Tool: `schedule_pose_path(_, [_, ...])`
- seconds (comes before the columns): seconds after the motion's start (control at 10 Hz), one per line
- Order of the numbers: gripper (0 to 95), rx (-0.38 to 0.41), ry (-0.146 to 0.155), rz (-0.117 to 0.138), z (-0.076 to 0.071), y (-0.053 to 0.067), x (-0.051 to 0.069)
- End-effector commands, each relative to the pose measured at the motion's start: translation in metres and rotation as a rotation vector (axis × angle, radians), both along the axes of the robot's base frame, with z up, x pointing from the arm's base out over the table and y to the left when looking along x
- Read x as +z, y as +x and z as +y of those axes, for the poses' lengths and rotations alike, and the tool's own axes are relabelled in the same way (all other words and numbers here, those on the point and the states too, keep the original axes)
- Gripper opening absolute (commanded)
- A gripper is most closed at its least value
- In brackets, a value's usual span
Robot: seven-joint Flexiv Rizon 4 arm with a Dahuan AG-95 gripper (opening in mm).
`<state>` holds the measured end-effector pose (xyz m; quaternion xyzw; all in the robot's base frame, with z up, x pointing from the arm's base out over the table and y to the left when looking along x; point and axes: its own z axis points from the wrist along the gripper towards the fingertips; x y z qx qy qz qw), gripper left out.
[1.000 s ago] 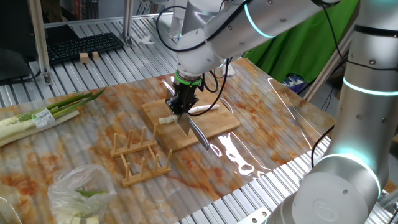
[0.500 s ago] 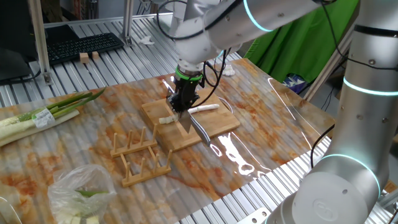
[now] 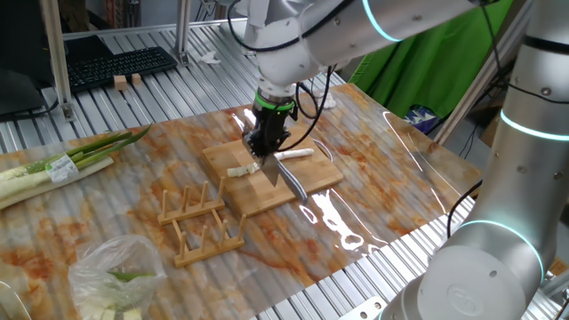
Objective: Chop the scallions
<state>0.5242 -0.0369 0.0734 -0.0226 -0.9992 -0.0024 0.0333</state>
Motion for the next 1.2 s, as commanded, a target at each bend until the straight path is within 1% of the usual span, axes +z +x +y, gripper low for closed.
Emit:
schedule_pose_path(0.1, [0.0, 0.007, -0.010, -0.008, -0.002, -0.002, 0.003])
schedule_pose_path(0.3, [0.0, 0.016, -0.014, -0.007, -0.006, -0.002, 0.004])
schedule_pose_path(0.4, [0.0, 0.023, -0.012, -0.008, -0.009, -0.001, 0.002])
schedule_pose_path(0.5, [0.0, 0.033, -0.011, -0.012, -0.014, 0.000, -0.003])
schedule_pose_path(0.6, [0.0, 0.035, -0.005, -0.020, -0.017, 0.001, -0.010])
schedule_pose_path(0.7, [0.0, 0.024, 0.001, -0.023, -0.017, 0.002, -0.021])
schedule_pose_path(0.8, [0.0, 0.017, 0.003, -0.037, -0.014, 0.004, -0.030])
schedule_pose_path(0.9, [0.0, 0.014, 0.008, -0.056, -0.010, 0.006, -0.047])
schedule_pose_path(1.0, [0.0, 0.018, -0.003, -0.075, -0.008, 0.007, -0.061])
schedule_pose_path(1.1, [0.0, 0.024, -0.003, -0.057, -0.009, 0.007, -0.064])
schedule_pose_path(1.2, [0.0, 0.025, -0.005, -0.051, -0.010, 0.007, -0.059])
